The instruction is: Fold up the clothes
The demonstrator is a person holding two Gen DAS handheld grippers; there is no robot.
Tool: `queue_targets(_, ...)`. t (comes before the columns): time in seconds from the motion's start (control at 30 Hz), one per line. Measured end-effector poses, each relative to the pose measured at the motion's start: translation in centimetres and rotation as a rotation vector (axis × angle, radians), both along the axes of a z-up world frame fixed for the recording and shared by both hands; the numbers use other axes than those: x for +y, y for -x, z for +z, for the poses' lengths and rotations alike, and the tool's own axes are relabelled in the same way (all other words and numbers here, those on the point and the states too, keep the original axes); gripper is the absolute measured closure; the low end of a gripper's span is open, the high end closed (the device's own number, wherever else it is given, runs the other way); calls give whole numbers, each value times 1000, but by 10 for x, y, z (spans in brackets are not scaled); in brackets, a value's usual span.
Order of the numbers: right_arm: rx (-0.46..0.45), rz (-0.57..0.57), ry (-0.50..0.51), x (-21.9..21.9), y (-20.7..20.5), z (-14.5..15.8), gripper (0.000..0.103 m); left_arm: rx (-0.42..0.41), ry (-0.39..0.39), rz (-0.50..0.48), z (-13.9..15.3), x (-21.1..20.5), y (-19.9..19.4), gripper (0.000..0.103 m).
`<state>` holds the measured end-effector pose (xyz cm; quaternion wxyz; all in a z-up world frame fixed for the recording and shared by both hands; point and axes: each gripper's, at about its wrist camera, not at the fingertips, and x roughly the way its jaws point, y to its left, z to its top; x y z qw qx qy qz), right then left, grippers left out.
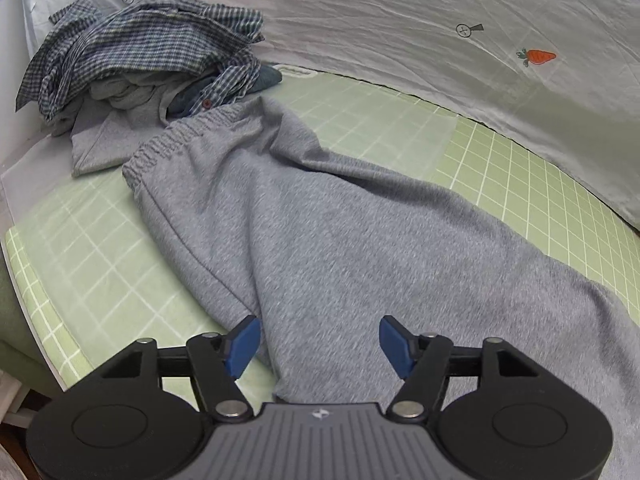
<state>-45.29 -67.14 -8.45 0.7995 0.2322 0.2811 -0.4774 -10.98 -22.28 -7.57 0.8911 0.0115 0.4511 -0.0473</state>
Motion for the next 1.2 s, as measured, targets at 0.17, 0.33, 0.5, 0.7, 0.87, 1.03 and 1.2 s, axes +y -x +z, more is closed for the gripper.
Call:
queue_targets(0.17,-25,63,-75,-28,-33,-14,59,-22,-19,9,-1,-26,-9,27)
queue_targets(0.33,26,97,-131,-55,-55,-33,61,24,-34,-23,-17,-50,-16,27)
queue_targets(0.5,46,144,-133,-77,-64,-37,101,72,-65,-69,-34,-75,-24,27)
queue_targets(0.7,60,128,-39,-123,-77,-23,102,105,-134,-115,-52,-95,-33,27)
queue_targets(0.87,95,90,-31,-151,-87,-24,100,120,-120,-102,-56,-91,-35,22)
queue_targets(1.03,224,73,115,-117,-91,-13,47,125,-88,-60,-59,-86,-34,16)
queue_targets(1.2,184,111,47,-67,-86,-19,24,121,-82,-34,-61,-84,-32,10)
